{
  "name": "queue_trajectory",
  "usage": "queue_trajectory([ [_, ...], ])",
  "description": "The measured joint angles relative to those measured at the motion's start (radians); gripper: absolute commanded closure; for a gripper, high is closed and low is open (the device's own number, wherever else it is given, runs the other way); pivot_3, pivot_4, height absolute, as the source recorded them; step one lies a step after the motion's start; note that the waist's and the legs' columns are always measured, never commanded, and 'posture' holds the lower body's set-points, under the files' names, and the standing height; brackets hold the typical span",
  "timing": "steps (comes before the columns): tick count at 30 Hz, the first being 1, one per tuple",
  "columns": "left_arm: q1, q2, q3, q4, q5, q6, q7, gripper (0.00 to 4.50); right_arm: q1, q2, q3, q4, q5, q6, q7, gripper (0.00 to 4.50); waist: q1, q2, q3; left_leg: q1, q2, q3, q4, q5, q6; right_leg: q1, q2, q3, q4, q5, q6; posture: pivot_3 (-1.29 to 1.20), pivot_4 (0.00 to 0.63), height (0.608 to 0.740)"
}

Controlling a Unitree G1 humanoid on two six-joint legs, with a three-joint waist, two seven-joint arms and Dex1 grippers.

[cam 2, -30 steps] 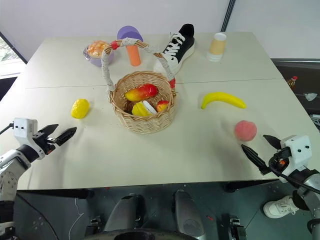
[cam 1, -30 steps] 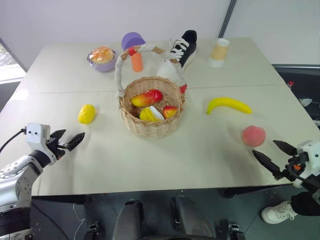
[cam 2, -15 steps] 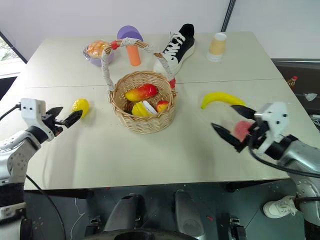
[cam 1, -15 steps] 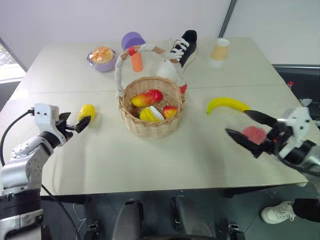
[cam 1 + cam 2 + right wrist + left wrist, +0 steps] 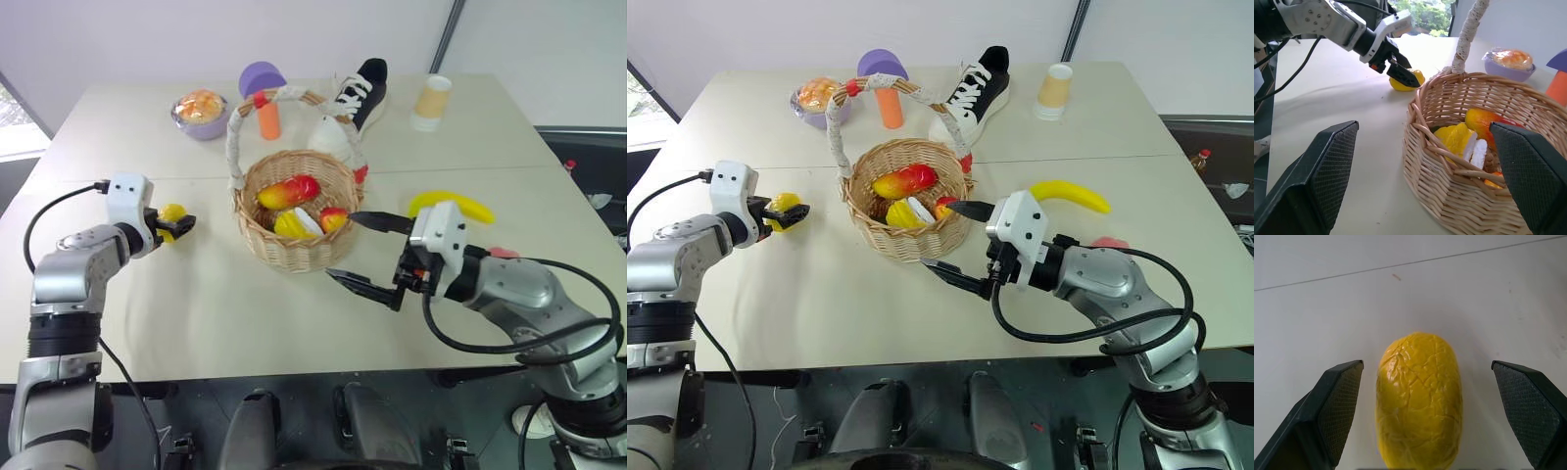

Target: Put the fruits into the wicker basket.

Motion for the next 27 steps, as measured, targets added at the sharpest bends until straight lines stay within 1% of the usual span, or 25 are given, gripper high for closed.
queue_trajectory([
  [2, -0.011, 0.0, -0.005, 0.027, 0.008, 0.026, -0.003, 0.0, -0.008, 0.011, 0.019, 0.014, -0.021, -0.015, 0.004, 0.03, -0.001, 0.0, 0.0, 0.0, 0.0, 0.0, 0.0, 0.0, 0.0, 0.0, 0.0, 0.0, 0.0, 0.0, 0.0, 0.0, 0.15, 0.74],
  [4, -0.021, 0.0, -0.012, 0.048, 0.013, 0.038, -0.008, 0.53, -0.012, 0.02, 0.03, 0.025, -0.037, -0.023, 0.008, 0.0, 0.0, 0.0, 0.0, 0.0, 0.0, 0.0, 0.0, 0.0, 0.0, 0.0, 0.0, 0.0, 0.0, 0.0, 0.0, 0.0, 0.15, 0.74],
  [5, -0.023, 0.0, -0.017, 0.06, 0.017, 0.038, -0.01, 0.83, -0.013, 0.022, 0.034, 0.027, -0.042, -0.027, 0.009, 0.0, 0.001, 0.0, 0.0, 0.0, 0.0, 0.0, 0.0, 0.0, 0.0, 0.0, 0.0, 0.0, 0.0, 0.0, 0.0, 0.0, 0.15, 0.74],
  [6, -0.025, 0.0, -0.019, 0.07, 0.02, 0.036, -0.012, 1.22, -0.015, 0.026, 0.036, 0.028, -0.046, -0.029, 0.011, 0.0, 0.001, 0.0, 0.0, 0.0, 0.0, 0.0, 0.0, 0.0, 0.0, 0.0, 0.0, 0.0, 0.0, 0.0, 0.0, 0.0, 0.15, 0.74],
  [7, -0.025, 0.0, -0.022, 0.079, 0.026, 0.033, -0.014, 1.83, -0.019, 0.032, 0.036, 0.03, -0.049, -0.032, 0.012, 0.0, 0.0, 0.0, 0.0, 0.0, 0.0, 0.0, 0.0, 0.0, 0.0, 0.0, 0.0, 0.0, 0.0, 0.0, 0.0, 0.0, 0.15, 0.74],
  [8, -0.025, 0.0, -0.023, 0.082, 0.032, 0.026, -0.016, 2.3, -0.023, 0.032, 0.036, 0.031, -0.051, -0.032, 0.013, 0.0, 0.0, 0.0, 0.0, 0.0, 0.0, 0.0, 0.0, 0.0, 0.0, 0.0, 0.0, 0.0, 0.0, 0.0, 0.0, 0.0, 0.15, 0.74],
  [12, -0.019, 0.006, -0.013, 0.08, 0.043, -0.009, -0.025, 2.3, -0.031, 0.037, 0.037, 0.041, -0.059, -0.035, 0.02, 0.0, 0.0, 0.0, 0.0, 0.0, 0.0, 0.0, 0.0, 0.0, 0.0, 0.0, 0.0, 0.0, 0.0, 0.0, 0.0, 0.0, 0.15, 0.74],
  [14, 0.012, 0.02, 0.024, 0.035, 0.03, -0.04, -0.054, 2.3, -0.035, 0.038, 0.038, 0.046, -0.068, -0.035, 0.027, 0.0, -0.002, 0.0, 0.0, 0.0, 0.0, 0.0, 0.0, 0.0, 0.0, 0.0, -0.001, 0.0, 0.0, 0.0, 0.0, 0.0, 0.15, 0.74],
  [16, 0.068, 0.047, 0.063, -0.05, -0.006, -0.068, -0.109, 2.3, -0.038, 0.036, 0.037, 0.048, -0.074, -0.037, 0.033, 0.0, -0.003, 0.0, 0.0, 0.0, 0.001, 0.0, 0.0, 0.0, 0.0, -0.001, -0.001, 0.0, 0.001, 0.0, 0.0, 0.0, 0.15, 0.74],
  [19, 0.169, 0.08, 0.141, -0.242, -0.121, -0.083, -0.24, 2.3, -0.04, 0.032, 0.026, 0.065, -0.075, -0.038, 0.05, 0.0, -0.001, 0.0, 0.0, -0.001, 0.001, 0.001, -0.001, 0.0, 0.0, -0.001, -0.003, 0.0, 0.001, 0.0, 0.0, 0.0, 0.15, 0.74],
  [20, 0.192, 0.087, 0.171, -0.329, -0.193, -0.066, -0.293, 2.3, -0.042, 0.027, 0.02, 0.074, -0.075, -0.038, 0.057, 0.0, 0.003, 0.0, 0.0, -0.001, 0.001, 0.0, 0.0, 0.0, 0.0, -0.001, -0.003, 0.0, 0.0, 0.0, 0.0, 0.0, 0.15, 0.74],
  [22, 0.198, 0.094, 0.202, -0.447, -0.297, -0.028, -0.343, 2.3, -0.042, 0.013, 0.002, 0.087, -0.075, -0.039, 0.071, 0.0, 0.009, 0.0, 0.0, -0.001, 0.0, 0.0, 0.0, 0.0, 0.0, 0.0, -0.005, 0.0, 0.0, 0.0, 0.0, 0.0, 0.15, 0.74],
  [23, 0.186, 0.099, 0.196, -0.488, -0.327, -0.005, -0.35, 2.3, -0.04, 0.002, -0.007, 0.092, -0.075, -0.039, 0.079, 0.0, 0.009, 0.0, 0.0, -0.001, -0.001, 0.0, 0.001, 0.0, 0.0, 0.001, -0.005, 0.0, 0.0, 0.0, 0.0, 0.0, 0.15, 0.74],
  [24, 0.147, 0.096, 0.164, -0.519, -0.338, 0.016, -0.343, 2.3, -0.037, -0.012, -0.019, 0.102, -0.075, -0.042, 0.088, 0.0, 0.012, -0.001, 0.0, -0.001, -0.002, 0.0, 0.002, 0.0, 0.0, 0.001, -0.005, -0.001, 0.0, 0.001, 0.001, 0.0, 0.15, 0.74],
  [27, 0.032, 0.063, 0.019, -0.559, -0.308, 0.037, -0.289, 2.3, -0.031, -0.027, -0.038, 0.121, -0.08, -0.055, 0.101, 0.0, 0.006, -0.002, -0.001, 0.0, -0.002, 0.0, 0.002, 0.0, 0.0, 0.002, -0.003, 0.0, -0.001, 0.001, 0.002, 0.0, 0.15, 0.74],
])
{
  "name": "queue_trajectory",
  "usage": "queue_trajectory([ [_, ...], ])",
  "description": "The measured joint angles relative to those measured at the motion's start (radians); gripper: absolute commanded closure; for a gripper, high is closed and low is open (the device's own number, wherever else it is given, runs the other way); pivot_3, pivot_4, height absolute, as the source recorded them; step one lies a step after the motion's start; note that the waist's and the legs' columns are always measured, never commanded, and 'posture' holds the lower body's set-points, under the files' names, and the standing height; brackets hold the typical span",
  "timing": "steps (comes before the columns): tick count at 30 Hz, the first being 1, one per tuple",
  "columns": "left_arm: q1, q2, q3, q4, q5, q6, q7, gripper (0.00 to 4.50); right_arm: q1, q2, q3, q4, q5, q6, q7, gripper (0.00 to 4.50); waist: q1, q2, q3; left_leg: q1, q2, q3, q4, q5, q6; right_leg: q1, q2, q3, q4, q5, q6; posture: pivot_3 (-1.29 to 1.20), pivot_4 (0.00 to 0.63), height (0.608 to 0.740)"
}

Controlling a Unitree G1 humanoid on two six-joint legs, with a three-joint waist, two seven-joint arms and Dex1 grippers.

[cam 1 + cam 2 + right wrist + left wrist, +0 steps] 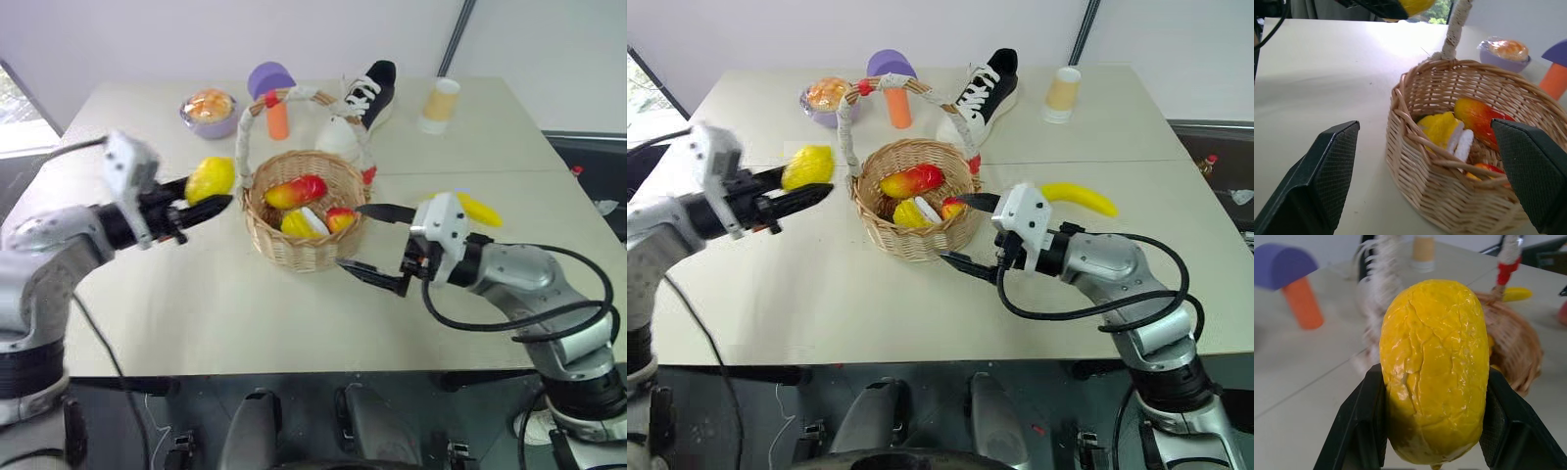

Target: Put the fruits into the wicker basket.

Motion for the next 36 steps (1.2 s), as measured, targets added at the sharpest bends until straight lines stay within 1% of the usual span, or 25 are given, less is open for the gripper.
queue_trajectory([
  [1, -0.031, -0.025, -0.058, 0.004, 0.025, 0.001, 0.021, 2.3, 0.002, -0.005, -0.004, 0.006, -0.008, -0.002, 0.0, 0.0, -0.001, 0.0, 0.0, 0.0, 0.0, 0.0, 0.0, 0.0, 0.0, 0.0, 0.0, 0.0, 0.0, 0.0, 0.0, 0.0, 0.15, 0.74],
  [3, -0.1, -0.113, -0.171, 0.045, 0.07, 0.01, 0.074, 2.3, 0.011, -0.019, -0.014, 0.033, -0.025, -0.004, -0.002, 0.0, -0.005, 0.0, 0.0, 0.0, 0.0, 0.0, 0.0, 0.0, 0.0, 0.0, 0.002, 0.0, 0.0, 0.0, 0.0, 0.0, 0.15, 0.74],
  [4, -0.12, -0.139, -0.201, 0.064, 0.083, 0.013, 0.093, 2.3, 0.012, -0.02, -0.017, 0.045, -0.035, -0.004, -0.006, 0.0, -0.009, -0.001, 0.0, 0.0, 0.001, 0.0, 0.0, 0.0, 0.0, -0.001, 0.003, 0.001, 0.0, 0.0, 0.0, 0.0, 0.15, 0.74],
  [6, -0.169, -0.185, -0.225, 0.122, 0.1, 0.024, 0.127, 1.61, 0.024, -0.043, -0.028, 0.073, -0.063, -0.006, -0.015, 0.0, -0.012, -0.001, 0.0, 0.0, 0.001, 0.0, 0.0, 0.0, 0.0, -0.002, 0.003, 0.001, 0.001, 0.0, 0.0, 0.0, 0.15, 0.74],
  [7, -0.187, -0.192, -0.234, 0.143, 0.114, 0.023, 0.131, 1.31, 0.03, -0.062, -0.035, 0.091, -0.09, -0.012, -0.023, 0.0, -0.013, -0.001, 0.0, 0.0, 0.002, 0.0, -0.001, 0.0, 0.0, -0.002, 0.004, 0.001, 0.001, 0.0, 0.0, 0.0, 0.15, 0.74],
  [9, -0.207, -0.198, -0.253, 0.168, 0.13, 0.013, 0.128, 0.29, 0.032, -0.101, -0.04, 0.15, -0.159, -0.029, -0.046, 0.0, -0.012, 0.0, 0.0, 0.0, 0.001, 0.0, -0.001, 0.0, 0.0, -0.002, 0.004, 0.001, 0.001, 0.0, 0.0, 0.0, 0.15, 0.74],
  [10, -0.208, -0.201, -0.26, 0.173, 0.136, 0.001, 0.117, 0.03, 0.03, -0.111, -0.04, 0.183, -0.199, -0.046, -0.062, 0.0, -0.012, 0.0, 0.0, 0.0, 0.001, 0.0, -0.001, 0.0, 0.0, -0.002, 0.004, 0.002, 0.001, 0.0, 0.0, 0.0, 0.15, 0.74],
  [14, -0.201, -0.194, -0.293, 0.17, 0.154, -0.061, 0.051, 0.03, -0.029, -0.143, -0.013, 0.346, -0.341, -0.093, -0.107, 0.0, -0.011, 0.0, 0.0, 0.0, 0.001, 0.001, -0.001, 0.0, 0.0, -0.002, 0.004, 0.002, 0.001, 0.0, 0.0, 0.0, 0.15, 0.74],
  [17, -0.17, -0.16, -0.295, 0.135, 0.159, -0.127, -0.021, 0.03, -0.131, -0.162, 0.037, 0.527, -0.454, -0.16, -0.124, 0.0, -0.015, 0.0, 0.001, 0.001, 0.001, 0.002, -0.001, 0.0, 0.0, -0.003, 0.004, 0.003, 0.001, 0.0, 0.0, 0.0, 0.15, 0.74],
  [20, -0.121, -0.137, -0.296, 0.073, 0.151, -0.169, -0.093, 0.03, -0.242, -0.171, 0.102, 0.755, -0.567, -0.266, -0.133, 0.0, -0.018, 0.0, 0.001, 0.0, 0.001, 0.003, -0.001, 0.0, 0.0, -0.003, 0.003, 0.003, 0.0, 0.0, 0.0, 0.0, 0.15, 0.74],
  [24, -0.061, -0.131, -0.314, 0.014, 0.15, -0.176, -0.123, 0.03, -0.388, -0.139, 0.172, 1.054, -0.671, -0.408, -0.149, 0.0, -0.027, 0.0, 0.001, 0.0, 0.001, 0.003, -0.001, 0.0, 0.0, -0.003, 0.002, 0.003, 0.0, 0.0, 0.0, 0.0, 0.15, 0.74],
  [28, -0.03, -0.134, -0.312, -0.014, 0.15, -0.165, -0.1, 0.03, -0.502, -0.086, 0.198, 1.307, -0.716, -0.51, -0.172, 0.0, -0.033, 0.0, 0.001, 0.0, 0.001, 0.003, -0.001, 0.0, 0.0, -0.003, 0.002, 0.003, 0.001, 0.0, 0.0, 0.0, 0.15, 0.74],
  [30, -0.018, -0.134, -0.313, -0.03, 0.15, -0.162, -0.09, 0.03, -0.546, -0.074, 0.199, 1.394, -0.73, -0.55, -0.18, 0.0, -0.034, 0.0, 0.001, 0.0, 0.001, 0.003, -0.001, 0.0, 0.0, -0.003, 0.002, 0.004, 0.001, 0.0, 0.0, 0.0, 0.15, 0.74],
  [31, -0.014, -0.134, -0.312, -0.036, 0.15, -0.16, -0.083, 0.0, -0.567, -0.068, 0.199, 1.441, -0.737, -0.571, -0.184, 0.53, -0.033, 0.0, 0.001, 0.0, 0.001, 0.003, -0.001, 0.0, 0.0, -0.003, 0.002, 0.004, 0.001, 0.0, 0.0, 0.0, 0.15, 0.74],
  [32, -0.011, -0.134, -0.312, -0.039, 0.15, -0.159, -0.079, 0.0, -0.582, -0.06, 0.2, 1.477, -0.744, -0.586, -0.187, 0.86, -0.033, 0.0, 0.001, 0.0, 0.001, 0.003, -0.001, 0.0, 0.0, -0.003, 0.002, 0.004, 0.001, 0.0, 0.0, 0.0, 0.15, 0.74],
  [33, -0.008, -0.134, -0.312, -0.04, 0.15, -0.156, -0.076, 0.0, -0.588, -0.055, 0.2, 1.501, -0.748, -0.599, -0.189, 1.34, -0.033, 0.0, 0.001, 0.0, 0.001, 0.003, -0.001, 0.0, 0.0, -0.003, 0.002, 0.004, 0.001, 0.0, 0.0, 0.0, 0.15, 0.74],
  [36, -0.006, -0.134, -0.312, -0.04, 0.15, -0.148, -0.062, 0.0, -0.597, -0.044, 0.2, 1.551, -0.759, -0.637, -0.193, 2.92, -0.031, 0.0, 0.001, 0.0, 0.001, 0.003, -0.001, 0.0, 0.0, -0.003, 0.002, 0.004, 0.001, 0.0, 0.0, 0.0, 0.15, 0.74],
])
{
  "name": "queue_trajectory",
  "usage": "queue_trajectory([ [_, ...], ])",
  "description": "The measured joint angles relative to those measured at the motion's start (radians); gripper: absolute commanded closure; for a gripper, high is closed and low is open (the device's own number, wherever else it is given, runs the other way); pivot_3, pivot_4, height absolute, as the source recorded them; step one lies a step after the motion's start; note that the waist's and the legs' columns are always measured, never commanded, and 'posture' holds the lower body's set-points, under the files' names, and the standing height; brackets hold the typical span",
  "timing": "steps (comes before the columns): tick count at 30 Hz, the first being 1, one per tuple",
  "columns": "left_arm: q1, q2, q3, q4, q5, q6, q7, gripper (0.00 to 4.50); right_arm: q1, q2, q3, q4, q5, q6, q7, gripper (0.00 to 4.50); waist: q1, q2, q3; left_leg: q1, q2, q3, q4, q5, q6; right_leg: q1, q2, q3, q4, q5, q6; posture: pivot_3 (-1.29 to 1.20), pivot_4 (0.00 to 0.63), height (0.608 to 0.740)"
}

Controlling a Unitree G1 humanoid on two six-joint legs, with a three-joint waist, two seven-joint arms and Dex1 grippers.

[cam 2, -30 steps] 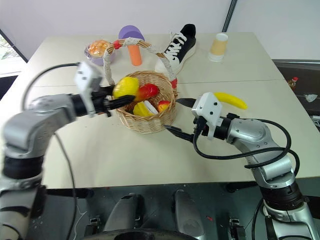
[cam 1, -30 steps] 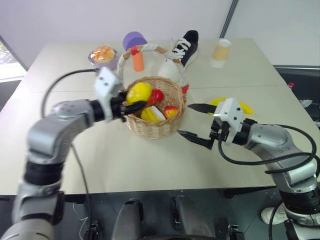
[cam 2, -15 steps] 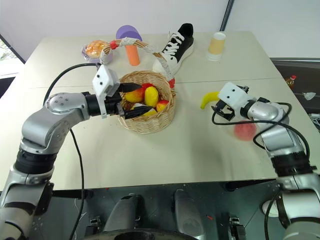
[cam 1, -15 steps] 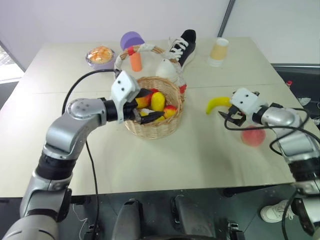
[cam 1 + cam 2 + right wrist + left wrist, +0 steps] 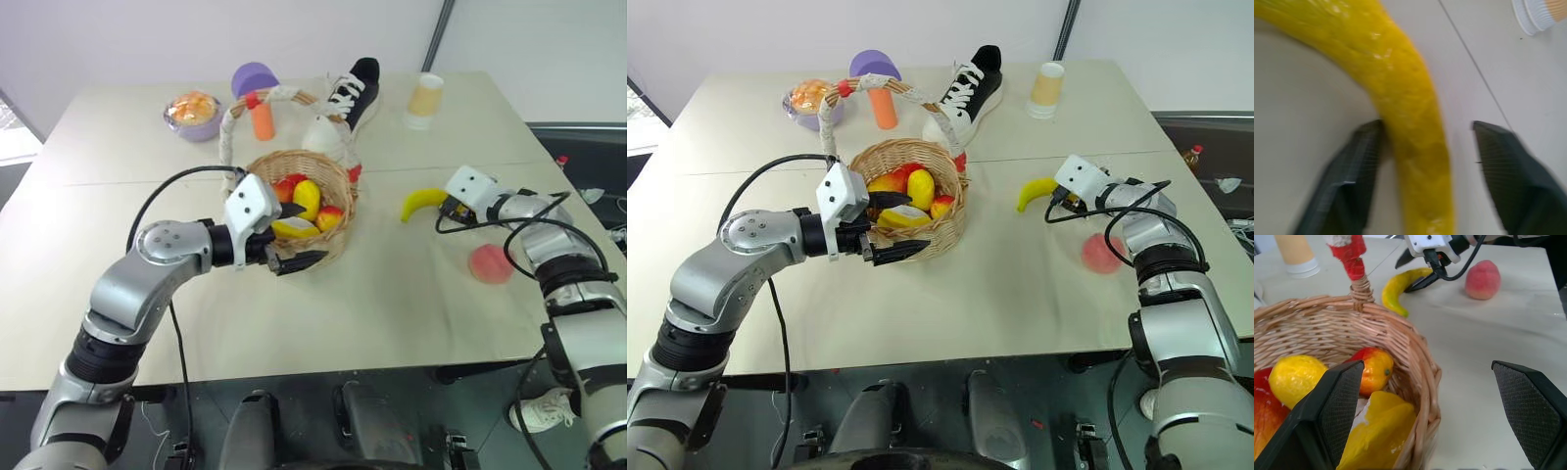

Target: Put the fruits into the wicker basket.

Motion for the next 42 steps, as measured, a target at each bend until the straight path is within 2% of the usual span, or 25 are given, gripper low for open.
queue_trajectory([
  [1, 0.002, 0.0, 0.0, 0.0, 0.0, 0.0, 0.001, 0.0, -0.003, -0.001, -0.001, 0.004, -0.002, -0.005, -0.006, 3.43, 0.0, 0.0, 0.0, 0.0, 0.0, 0.0, 0.0, 0.0, 0.0, 0.0, 0.0, 0.0, 0.0, 0.0, 0.0, 0.0, 0.15, 0.74],
  [3, 0.009, 0.0, 0.002, 0.0, -0.001, 0.0, 0.005, 0.0, -0.008, -0.004, -0.002, 0.004, -0.005, -0.02, -0.014, 4.13, -0.003, 0.0, 0.0, 0.0, 0.0, 0.0, 0.0, 0.0, 0.0, 0.0, 0.0, 0.0, 0.0, 0.0, 0.0, 0.0, 0.15, 0.74],
  [4, 0.012, 0.0, 0.002, 0.0, -0.002, 0.0, 0.007, 0.0, -0.008, -0.004, -0.002, 0.004, -0.009, -0.027, -0.018, 4.21, -0.004, 0.0, 0.0, 0.0, 0.0, 0.0, 0.0, 0.0, 0.0, 0.0, 0.0, 0.0, 0.0, 0.0, 0.0, 0.0, 0.15, 0.74],
  [7, 0.033, 0.0, 0.038, 0.0, -0.022, -0.003, 0.006, 0.0, 0.02, -0.022, -0.003, -0.054, -0.02, -0.05, -0.025, 4.21, -0.003, 0.001, 0.0, 0.0, 0.0, 0.0, 0.0, 0.0, 0.0, 0.0, 0.001, 0.0, 0.0, 0.0, 0.0, 0.0, 0.15, 0.74],
  [10, 0.076, 0.021, 0.13, 0.012, -0.048, -0.021, -0.003, 0.0, 0.139, -0.085, -0.048, -0.3, 0.022, -0.054, 0.028, 4.21, 0.001, 0.001, 0.001, 0.0, 0.0, -0.001, -0.001, 0.0, 0.0, 0.0, 0.0, 0.0, 0.0, 0.0, 0.0, 0.0, 0.15, 0.74],
  [13, 0.142, 0.065, 0.276, 0.081, -0.088, -0.026, -0.02, 0.0, 0.368, -0.164, -0.14, -0.759, 0.195, 0.04, 0.183, 4.21, 0.003, 0.002, 0.001, -0.001, 0.001, -0.002, -0.002, -0.001, 0.002, -0.001, 0.001, -0.001, 0.0, 0.0, 0.0, 0.0, 0.15, 0.74],
  [15, 0.16, 0.084, 0.338, 0.116, -0.105, -0.029, -0.028, 0.0, 0.445, -0.169, -0.175, -0.975, 0.311, 0.153, 0.248, 4.21, -0.001, 0.002, 0.001, 0.0, 0.002, -0.002, -0.001, -0.001, 0.002, -0.001, 0.001, 0.0, 0.0, 0.0, 0.0, 0.0, 0.15, 0.74],
  [20, 0.197, 0.128, 0.399, 0.154, -0.134, -0.054, -0.081, 0.0, 0.438, -0.125, -0.186, -1.401, 0.592, 0.462, 0.308, 4.21, 0.001, 0.001, 0.0, 0.001, 0.002, -0.002, 0.002, -0.001, 0.002, 0.002, 0.001, -0.001, 0.001, 0.0, 0.001, 0.0, 0.15, 0.74],
  [24, 0.213, 0.136, 0.417, 0.168, -0.151, -0.068, -0.104, 0.0, 0.296, 0.046, -0.037, -1.442, 0.567, 0.582, 0.237, 4.21, 0.0, 0.001, 0.0, 0.001, 0.002, -0.001, 0.001, -0.001, 0.002, 0.0, 0.001, -0.001, 0.001, 0.0, 0.0, 0.0, 0.15, 0.74],
  [28, 0.236, 0.135, 0.435, 0.14, -0.187, -0.062, -0.1, 0.0, 0.165, 0.214, 0.098, -1.308, 0.439, 0.622, 0.134, 4.21, 0.001, 0.001, 0.0, -0.001, 0.002, -0.001, 0.001, -0.001, 0.002, -0.002, 0.0, -0.001, 0.001, 0.0, 0.0, 0.0, 0.15, 0.74],
  [32, 0.293, 0.136, 0.473, 0.078, -0.227, -0.053, -0.081, 0.0, 0.09, 0.293, 0.151, -1.169, 0.341, 0.617, 0.072, 4.21, 0.004, 0.001, 0.0, -0.002, 0.001, -0.001, 0.0, -0.001, 0.002, -0.002, -0.003, -0.001, 0.001, 0.0, 0.0, 0.0, 0.15, 0.74],
  [35, 0.347, 0.134, 0.495, 0.016, -0.264, -0.034, -0.057, 0.0, 0.062, 0.337, 0.154, -1.092, 0.309, 0.612, 0.057, 2.75, 0.001, 0.0, 0.0, -0.002, 0.001, -0.001, 0.0, -0.001, 0.002, -0.002, -0.005, -0.001, 0.0, 0.001, 0.0, 0.0, 0.15, 0.74],
  [40, 0.374, 0.134, 0.501, -0.06, -0.314, -0.015, -0.023, 0.0, 0.058, 0.341, 0.152, -1.071, 0.285, 0.568, 0.068, 0.25, 0.001, 0.0, 0.0, -0.002, 0.001, -0.001, 0.0, -0.001, 0.002, -0.002, -0.005, -0.002, 0.001, 0.001, 0.0, 0.0, 0.15, 0.74],
  [42, 0.369, 0.134, 0.496, -0.079, -0.336, -0.009, -0.015, 0.0, 0.068, 0.32, 0.133, -1.098, 0.297, 0.551, 0.096, 0.25, 0.002, 0.001, 0.0, -0.002, 0.001, -0.001, 0.0, -0.001, 0.002, -0.002, -0.005, -0.002, 0.001, 0.001, 0.0, 0.0, 0.15, 0.74],
])
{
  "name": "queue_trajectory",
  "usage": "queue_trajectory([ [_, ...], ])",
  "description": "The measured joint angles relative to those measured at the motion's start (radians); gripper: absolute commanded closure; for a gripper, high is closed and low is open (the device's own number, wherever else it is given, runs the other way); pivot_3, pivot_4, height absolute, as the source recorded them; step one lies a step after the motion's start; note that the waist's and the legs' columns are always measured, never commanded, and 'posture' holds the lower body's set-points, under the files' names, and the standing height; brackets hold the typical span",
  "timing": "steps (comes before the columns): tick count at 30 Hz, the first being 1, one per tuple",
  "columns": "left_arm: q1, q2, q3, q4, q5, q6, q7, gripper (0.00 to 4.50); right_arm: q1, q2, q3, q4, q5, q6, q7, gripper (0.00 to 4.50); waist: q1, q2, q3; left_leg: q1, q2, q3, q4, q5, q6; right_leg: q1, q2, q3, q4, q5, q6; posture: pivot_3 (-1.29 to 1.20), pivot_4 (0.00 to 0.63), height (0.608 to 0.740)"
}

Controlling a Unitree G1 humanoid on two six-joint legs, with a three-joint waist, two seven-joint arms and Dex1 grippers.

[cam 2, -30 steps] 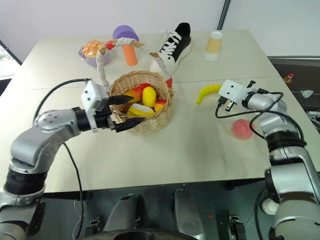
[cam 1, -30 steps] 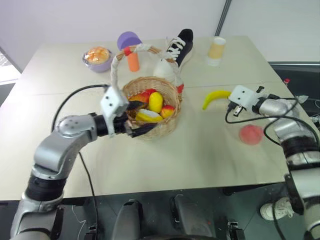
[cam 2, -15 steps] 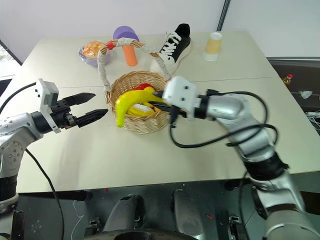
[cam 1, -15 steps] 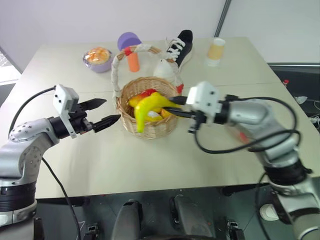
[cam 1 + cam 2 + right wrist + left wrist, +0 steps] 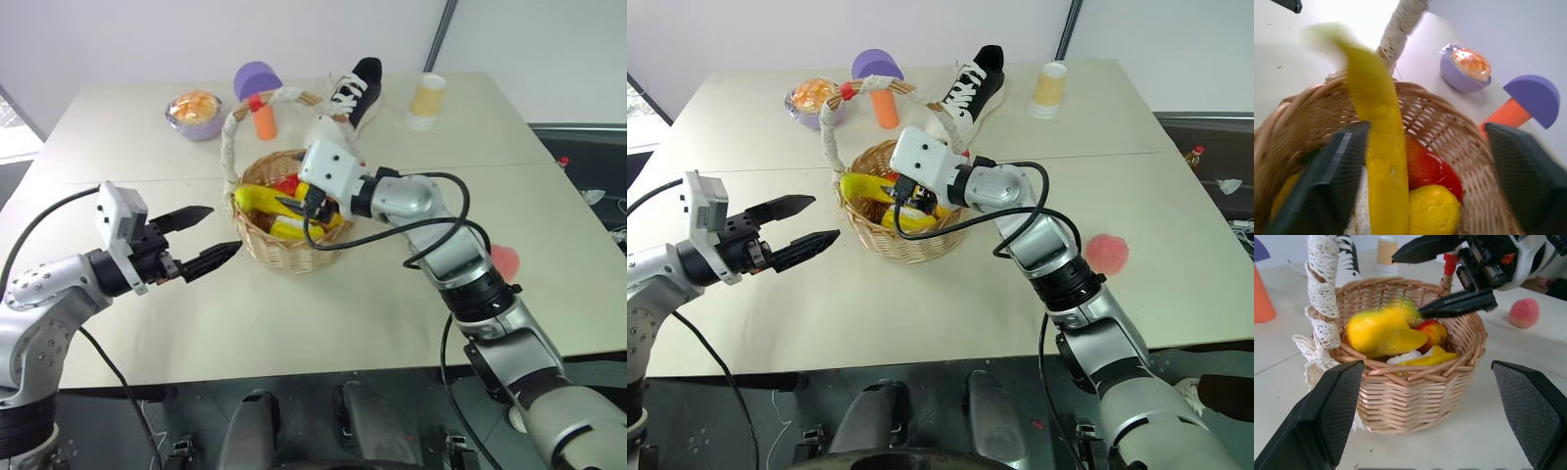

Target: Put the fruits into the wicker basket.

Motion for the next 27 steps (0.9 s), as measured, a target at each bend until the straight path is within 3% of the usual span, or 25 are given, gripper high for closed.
queue_trajectory([
  [5, -0.081, -0.013, -0.089, -0.046, -0.053, 0.032, 0.014, 0.0, 0.134, -0.154, -0.171, -0.242, 0.139, 0.021, 0.121, 0.25, 0.015, 0.0, 0.0, 0.0, -0.001, 0.0, 0.0, 0.0, 0.0, 0.001, 0.0, -0.001, -0.002, 0.0, 0.0, 0.0, 0.15, 0.74],
  [9, -0.194, -0.084, -0.269, -0.066, -0.033, 0.028, 0.006, 0.0, 0.376, -0.336, -0.385, -0.407, 0.263, 0.154, 0.194, 0.25, 0.032, -0.001, -0.001, 0.0, -0.004, 0.0, 0.0, 0.0, 0.0, 0.004, -0.001, 0.0, -0.003, 0.0, 0.001, 0.0, 0.15, 0.74],
  [12, -0.277, -0.158, -0.437, -0.038, 0.032, 0.004, -0.026, 0.0, 0.653, -0.464, -0.575, -0.429, 0.269, 0.23, 0.219, 0.25, 0.034, -0.001, -0.001, 0.001, -0.005, 0.001, 0.001, -0.001, 0.001, 0.006, 0.001, 0.001, -0.005, 0.0, 0.001, 0.0, 0.15, 0.74],
  [15, -0.334, -0.2, -0.538, 0.002, 0.081, -0.025, -0.064, 0.0, 0.81, -0.483, -0.691, -0.416, 0.237, 0.234, 0.185, 0.25, 0.014, -0.001, -0.001, 0.004, -0.001, 0.002, 0.0, -0.001, 0.002, 0.006, 0.007, 0.004, -0.003, 0.0, 0.001, 0.0, 0.15, 0.74],
  [19, -0.357, -0.234, -0.597, 0.047, 0.124, -0.061, -0.113, 0.0, 0.914, -0.464, -0.758, -0.357, 0.2, 0.208, 0.123, 0.25, -0.003, 0.0, -0.002, 0.006, 0.0, 0.0, -0.001, -0.001, 0.002, 0.006, 0.01, 0.005, 0.0, -0.001, 0.0, 0.0, 0.15, 0.74],
  [27, -0.373, -0.25, -0.607, 0.094, 0.182, -0.083, -0.126, 0.0, 0.814, -0.349, -0.751, -0.152, 0.177, 0.199, -0.041, 0.25, 0.0, 0.001, -0.002, 0.004, -0.001, 0.001, 0.001, -0.001, 0.002, 0.005, 0.009, 0.005, -0.001, -0.001, 0.0, 0.0, 0.15, 0.74],
])
